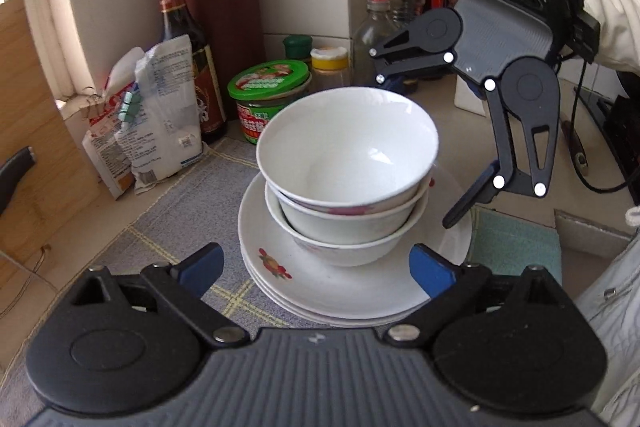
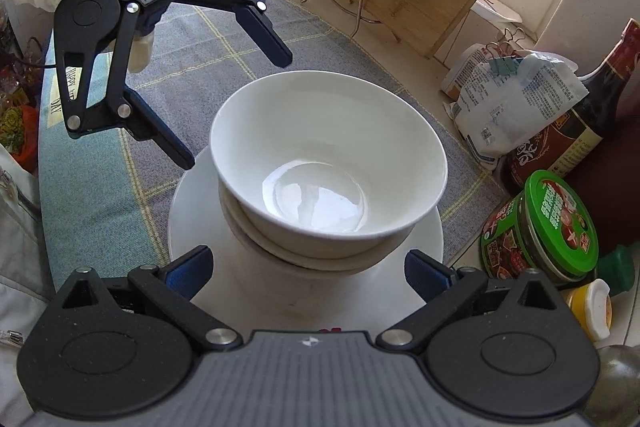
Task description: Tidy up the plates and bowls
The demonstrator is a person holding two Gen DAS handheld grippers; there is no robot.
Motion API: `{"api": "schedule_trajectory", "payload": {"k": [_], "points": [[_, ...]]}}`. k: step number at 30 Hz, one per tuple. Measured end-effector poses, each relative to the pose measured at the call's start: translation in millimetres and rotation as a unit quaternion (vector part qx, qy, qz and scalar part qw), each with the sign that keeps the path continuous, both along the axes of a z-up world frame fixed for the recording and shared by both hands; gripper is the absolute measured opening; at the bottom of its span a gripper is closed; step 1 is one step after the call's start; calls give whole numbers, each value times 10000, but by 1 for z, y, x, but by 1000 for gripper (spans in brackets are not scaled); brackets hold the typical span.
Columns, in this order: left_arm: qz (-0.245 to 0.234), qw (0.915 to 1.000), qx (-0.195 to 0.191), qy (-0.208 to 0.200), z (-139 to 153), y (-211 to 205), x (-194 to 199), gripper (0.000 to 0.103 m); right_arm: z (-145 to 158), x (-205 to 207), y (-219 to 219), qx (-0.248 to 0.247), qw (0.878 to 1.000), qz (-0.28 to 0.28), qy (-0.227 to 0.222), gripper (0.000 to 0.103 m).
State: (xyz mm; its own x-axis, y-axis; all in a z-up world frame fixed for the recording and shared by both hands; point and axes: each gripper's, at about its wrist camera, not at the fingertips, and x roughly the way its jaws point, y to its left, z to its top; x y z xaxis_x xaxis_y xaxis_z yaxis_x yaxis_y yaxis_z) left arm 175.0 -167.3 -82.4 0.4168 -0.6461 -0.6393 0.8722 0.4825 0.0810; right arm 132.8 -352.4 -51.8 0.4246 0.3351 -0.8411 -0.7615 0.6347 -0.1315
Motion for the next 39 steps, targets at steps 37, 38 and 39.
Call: {"api": "schedule_trajectory", "payload": {"k": [37,38,39], "points": [[2654,9627,-522,-59,59,79,-113,102,55,-160,96,953,7981,-5909,-696,103],[2653,9628,-519,-45,60,80,-113,102,55,-160,97,961,7984,-5904,-692,103],[2648,9629,-515,-39,60,80,-113,102,56,-161,98,988,7987,-5893,-702,103]]}}
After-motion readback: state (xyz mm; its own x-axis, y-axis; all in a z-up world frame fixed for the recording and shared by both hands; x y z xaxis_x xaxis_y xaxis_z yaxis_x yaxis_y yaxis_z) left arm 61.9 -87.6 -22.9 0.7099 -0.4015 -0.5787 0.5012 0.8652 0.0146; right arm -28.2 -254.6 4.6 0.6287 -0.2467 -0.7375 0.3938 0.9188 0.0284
